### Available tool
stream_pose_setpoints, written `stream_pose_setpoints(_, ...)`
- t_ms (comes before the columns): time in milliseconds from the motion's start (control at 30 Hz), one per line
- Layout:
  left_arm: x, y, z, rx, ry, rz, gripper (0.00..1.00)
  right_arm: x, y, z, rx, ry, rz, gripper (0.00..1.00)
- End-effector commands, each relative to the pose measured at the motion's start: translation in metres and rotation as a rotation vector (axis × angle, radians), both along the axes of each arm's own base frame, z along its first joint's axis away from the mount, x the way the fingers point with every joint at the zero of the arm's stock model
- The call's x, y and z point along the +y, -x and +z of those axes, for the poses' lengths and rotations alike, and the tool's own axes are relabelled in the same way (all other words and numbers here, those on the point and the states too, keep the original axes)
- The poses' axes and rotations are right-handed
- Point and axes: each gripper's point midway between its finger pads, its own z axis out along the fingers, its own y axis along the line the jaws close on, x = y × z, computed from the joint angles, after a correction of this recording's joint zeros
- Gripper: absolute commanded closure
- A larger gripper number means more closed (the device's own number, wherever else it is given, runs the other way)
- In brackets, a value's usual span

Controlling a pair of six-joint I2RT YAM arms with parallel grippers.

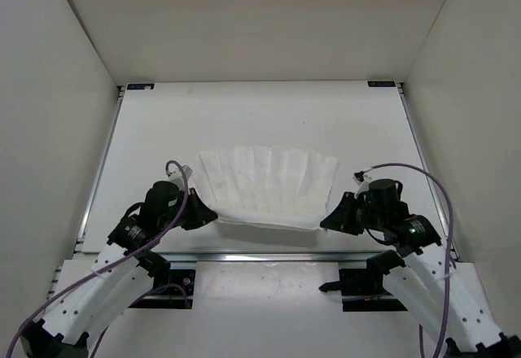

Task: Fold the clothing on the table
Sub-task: Fold the skirt

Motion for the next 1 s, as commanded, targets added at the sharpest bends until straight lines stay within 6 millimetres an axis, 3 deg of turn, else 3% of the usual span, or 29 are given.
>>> stream_pose_setpoints(0,0.002,0.008,0.025,0.018,0.037,-0.001,1.0,-0.004,0.009,0.044,-0.021,-0.095,-0.023,1.0)
stream_pose_setpoints(33,0.003,0.0,0.035,-0.003,0.048,0.019,1.0,0.0,0.011,0.052,-0.022,-0.127,0.007,1.0)
stream_pose_setpoints(133,-0.004,-0.02,0.061,-0.05,0.08,0.017,1.0,-0.002,-0.008,0.073,-0.065,-0.173,0.004,1.0)
stream_pose_setpoints(200,0.0,-0.044,0.069,-0.081,0.059,0.043,1.0,-0.004,-0.037,0.087,-0.122,-0.187,-0.018,1.0)
stream_pose_setpoints(233,0.008,-0.061,0.066,-0.079,0.038,0.075,1.0,-0.005,-0.049,0.085,-0.1,-0.184,-0.035,1.0)
stream_pose_setpoints(300,0.014,-0.095,0.061,-0.08,0.037,0.11,1.0,-0.003,-0.087,0.097,-0.19,-0.192,-0.055,1.0)
stream_pose_setpoints(367,0.02,-0.124,0.051,-0.064,0.033,0.156,1.0,-0.003,-0.124,0.09,-0.21,-0.19,-0.101,1.0)
stream_pose_setpoints(400,0.022,-0.142,0.059,-0.105,0.024,0.176,1.0,-0.003,-0.147,0.084,-0.227,-0.191,-0.126,1.0)
stream_pose_setpoints(433,0.025,-0.155,0.04,-0.061,-0.014,0.199,1.0,-0.004,-0.171,0.073,-0.232,-0.176,-0.137,0.99)
stream_pose_setpoints(467,0.025,-0.172,0.032,-0.041,-0.022,0.199,0.95,-0.008,-0.189,0.051,-0.193,-0.135,-0.163,0.93)
stream_pose_setpoints(500,0.027,-0.189,0.023,-0.019,-0.015,0.204,0.76,-0.011,-0.213,0.043,-0.186,-0.101,-0.181,0.79)
stream_pose_setpoints(533,0.029,-0.196,0.017,-0.006,-0.022,0.211,0.65,-0.01,-0.232,0.057,-0.243,-0.074,-0.168,0.68)
stream_pose_setpoints(567,0.031,-0.208,0.009,0.01,0.003,0.228,0.56,-0.017,-0.245,0.052,-0.237,-0.042,-0.188,0.61)
stream_pose_setpoints(633,0.038,-0.226,0.011,-0.008,0.036,0.26,0.52,-0.024,-0.268,0.049,-0.216,0.009,-0.208,0.52)
stream_pose_setpoints(733,0.041,-0.228,0.018,-0.028,0.043,0.257,0.42,-0.041,-0.263,0.038,-0.19,0.054,-0.285,0.5)
stream_pose_setpoints(800,0.04,-0.216,0.02,-0.043,0.007,0.241,0.39,-0.051,-0.248,0.029,-0.177,0.108,-0.33,0.51)
stream_pose_setpoints(833,0.041,-0.207,0.019,-0.04,-0.002,0.24,0.39,-0.051,-0.237,0.014,-0.146,0.133,-0.332,0.5)
stream_pose_setpoints(867,0.043,-0.195,0.004,-0.006,-0.02,0.24,0.38,-0.054,-0.225,0.002,-0.109,0.141,-0.336,0.51)
stream_pose_setpoints(900,0.043,-0.189,0.008,-0.026,-0.021,0.24,0.37,-0.058,-0.219,0.001,-0.104,0.15,-0.354,0.51)
stream_pose_setpoints(967,0.04,-0.159,-0.016,0.034,-0.031,0.221,0.36,-0.061,-0.196,-0.028,-0.036,0.167,-0.363,0.48)
